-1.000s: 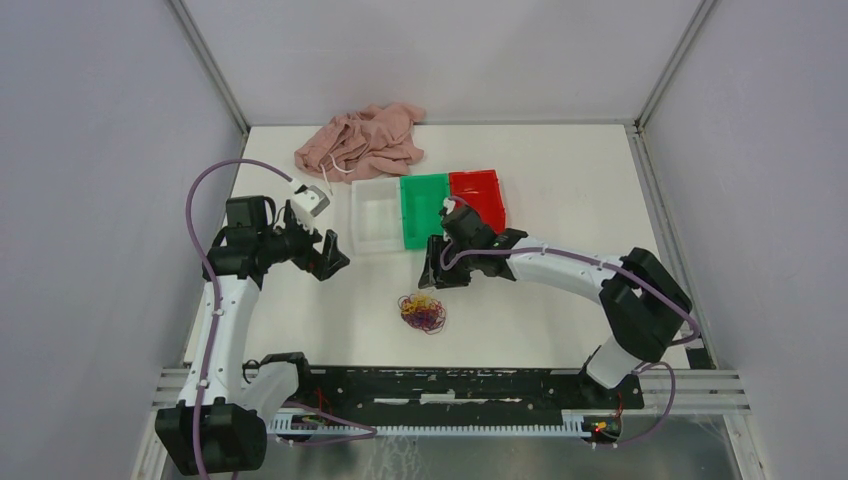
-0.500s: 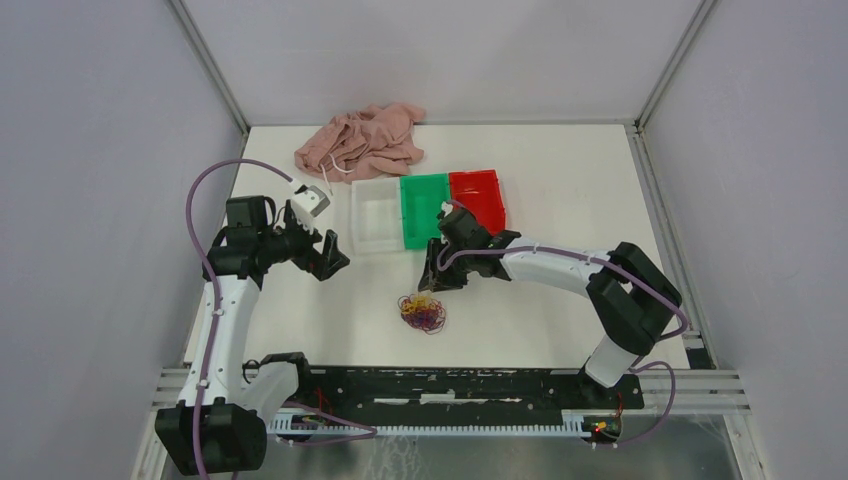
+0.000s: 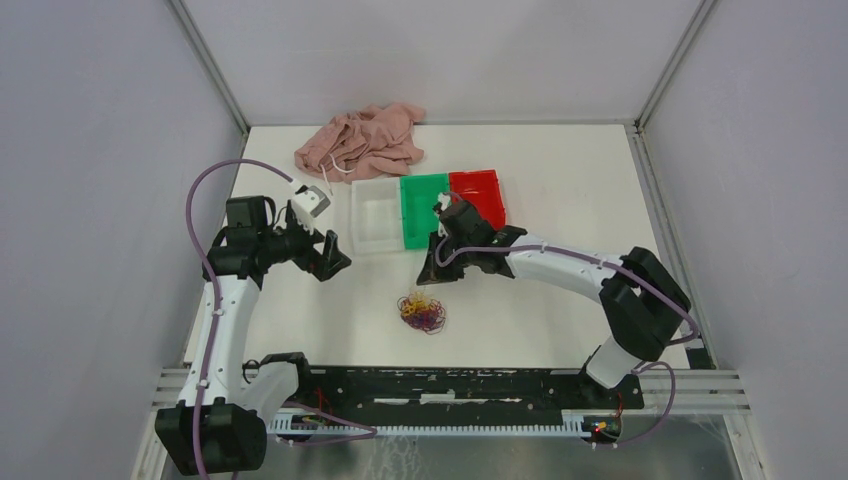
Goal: Untangle the cables
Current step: Untie the cable.
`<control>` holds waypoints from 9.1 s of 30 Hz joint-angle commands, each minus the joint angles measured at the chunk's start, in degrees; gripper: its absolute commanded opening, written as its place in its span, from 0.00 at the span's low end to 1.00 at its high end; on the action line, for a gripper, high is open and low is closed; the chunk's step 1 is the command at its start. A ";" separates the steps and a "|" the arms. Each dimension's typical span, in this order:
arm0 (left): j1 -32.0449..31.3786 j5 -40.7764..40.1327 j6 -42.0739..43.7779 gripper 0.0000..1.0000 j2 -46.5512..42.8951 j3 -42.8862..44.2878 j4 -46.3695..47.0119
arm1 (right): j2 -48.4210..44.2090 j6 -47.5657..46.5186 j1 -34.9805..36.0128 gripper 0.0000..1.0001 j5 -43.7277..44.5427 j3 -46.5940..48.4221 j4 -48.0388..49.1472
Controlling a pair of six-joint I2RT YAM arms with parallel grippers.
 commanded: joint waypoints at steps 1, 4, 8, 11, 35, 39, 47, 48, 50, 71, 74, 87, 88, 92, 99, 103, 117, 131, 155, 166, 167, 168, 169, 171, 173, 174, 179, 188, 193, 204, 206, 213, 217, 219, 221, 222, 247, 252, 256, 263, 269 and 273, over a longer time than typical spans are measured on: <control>-0.63 6.04 0.78 0.99 -0.57 2.21 -0.86 | -5.12 -4.50 0.04 0.00 -5.24 6.98 3.21; -1.12 10.21 -1.13 0.99 -0.21 2.16 -1.03 | -5.52 -6.47 0.04 0.00 -9.11 10.89 2.67; -2.94 13.87 -2.04 0.99 -0.95 1.16 -1.03 | -6.01 -6.87 0.04 0.00 -12.84 13.68 2.85; -7.82 11.94 -1.82 0.99 -1.50 0.78 -0.29 | -6.76 -6.24 0.04 0.00 -15.24 14.19 4.38; -23.15 -1.25 -18.37 0.69 -7.03 -5.99 21.29 | -10.29 0.50 0.26 0.00 -22.19 10.19 16.36; -23.19 -2.97 -20.41 0.46 -7.96 -6.19 23.91 | -10.95 1.18 0.22 0.00 -21.92 9.12 17.39; -23.24 -5.80 -21.18 0.08 -9.78 -6.84 27.35 | -12.46 2.59 0.22 0.05 -21.85 5.80 19.66; -23.27 -5.84 -20.84 0.06 -10.06 -6.78 27.43 | -12.57 2.66 0.22 0.10 -21.86 5.54 19.82; -23.28 -5.69 -19.97 0.03 -10.56 -6.60 27.51 | -13.03 2.91 0.22 0.15 -21.91 4.82 20.35; -24.05 4.85 -13.78 0.03 -13.40 -3.81 25.85 | -13.44 -6.42 -4.26 0.75 -14.11 3.27 11.53; -24.37 5.04 -14.26 0.03 -13.04 -3.24 25.81 | -12.69 -8.75 -2.08 0.78 -14.40 4.90 11.43; -25.21 4.98 -17.71 0.03 -11.93 -0.89 26.56 | -6.87 -11.41 4.25 0.85 -9.58 10.14 9.95; -25.21 5.01 -18.01 0.03 -11.92 -0.51 26.76 | -6.65 -11.47 4.52 0.85 -9.11 10.14 9.81; -25.27 5.13 -20.57 0.03 -11.57 1.35 27.91 | -5.45 -11.09 4.89 0.85 -6.81 9.01 9.51; -25.73 7.18 -27.42 0.03 -10.69 5.41 29.54 | -3.18 -8.78 4.95 0.79 0.08 6.97 9.46; -25.74 8.05 -30.17 0.03 -11.08 7.28 29.53 | -3.02 -7.89 4.97 0.78 3.02 4.04 10.18; -25.72 8.08 -30.58 0.03 -11.07 16.52 28.12 | -6.11 -6.40 3.66 0.79 10.01 -11.20 14.82; -25.70 1.98 -22.03 0.03 -10.89 22.05 30.00 | -7.90 -6.14 1.15 0.73 11.37 -19.65 17.54; -25.73 5.22 -24.75 0.03 -12.04 14.56 26.12 | -28.41 -18.76 2.47 0.79 -11.96 -13.43 30.27; -25.74 7.00 -25.89 0.03 -10.45 12.77 26.12 | -14.83 -14.94 2.55 0.76 -5.10 -6.49 36.01; -25.72 6.92 -25.63 0.03 -10.39 12.60 26.12 | -13.13 -14.18 2.66 0.75 -5.50 -5.76 36.93; -25.74 6.83 -25.45 0.03 -10.38 12.45 26.11 | -12.00 -13.60 3.01 0.74 -5.43 -4.89 37.24; -25.69 6.79 -25.38 0.03 -10.36 12.40 26.08 | -10.89 -13.48 3.25 0.73 -4.80 -4.18 36.93; -25.74 6.81 -25.45 0.03 -10.40 12.49 26.11 | -8.86 -13.05 3.75 0.72 -3.86 -2.68 35.34; -25.72 6.84 -25.46 0.03 -10.32 12.76 26.07 | -6.99 -11.92 3.97 0.70 -3.37 -1.91 35.20; -25.74 6.82 -25.46 0.03 -10.34 12.94 26.12 | -6.20 -11.26 4.12 0.70 -3.44 -1.81 35.77; -25.73 6.55 -25.55 0.03 -10.45 13.88 26.12 | -4.71 -9.86 5.12 0.68 -4.50 -3.08 37.56; -25.69 7.00 -25.55 0.03 -11.24 13.28 25.41 | -13.59 -11.54 4.96 0.69 -2.81 -13.07 35.92; -25.69 7.01 -25.44 0.03 -11.27 12.84 25.42 | -18.70 -13.88 4.49 0.72 1.56 -15.87 29.06; -25.67 6.90 -25.37 0.03 -11.31 12.35 25.42 | -25.25 -24.34 6.96 0.74 -2.28 -20.10 36.95; -25.74 6.74 -25.37 0.03 -11.30 12.22 25.42 | -24.18 -27.66 9.37 0.73 -2.08 -17.89 37.61; -25.74 6.52 -25.77 0.03 -11.06 12.68 25.42 | -15.32 -29.24 13.32 0.65 -2.00 -9.77 42.06; -25.74 6.69 -26.60 0.03 -11.06 13.36 25.42 | -10.12 -28.33 13.62 0.58 -1.09 -7.12 44.72; -25.74 6.92 -27.12 0.03 -10.95 14.18 25.42 | -7.85 -27.59 13.63 0.54 -1.08 -6.30 45.80; -25.74 7.22 -27.53 0.03 -10.73 15.32 25.42 | -6.27 -26.33 13.59 0.50 -1.55 -6.27 47.00; -25.74 7.31 -27.68 0.03 -10.60 16.05 25.42 | -5.64 -25.50 13.60 0.48 -2.02 -6.58 47.71; -25.73 2.70 -27.42 0.03 -3.61 38.45 34.46 | 4.92 -15.72 10.06 0.41 7.32 -23.45 60.41; -25.70 -3.16 -25.01 0.03 -1.66 43.65 40.95 | 4.19 -15.87 9.33 0.41 9.47 -26.24 60.63; -25.69 -5.73 -21.69 0.03 1.40 49.70 43.01 | 3.24 -16.05 8.88 0.42 11.03 -28.47 60.44; -25.69 -6.81 -18.78 0.03 3.74 51.54 42.30 | -1.20 -15.57 7.85 0.50 12.49 -30.97 57.99; -25.73 -7.21 -18.30 0.03 -0.55 38.92 41.53 | -11.03 -17.29 7.54 0.59 13.70 -27.97 47.12; -25.69 -7.68 -17.80 0.03 -2.72 31.76 40.68 | -16.83 -19.17 7.39 0.65 14.76 -25.67 40.80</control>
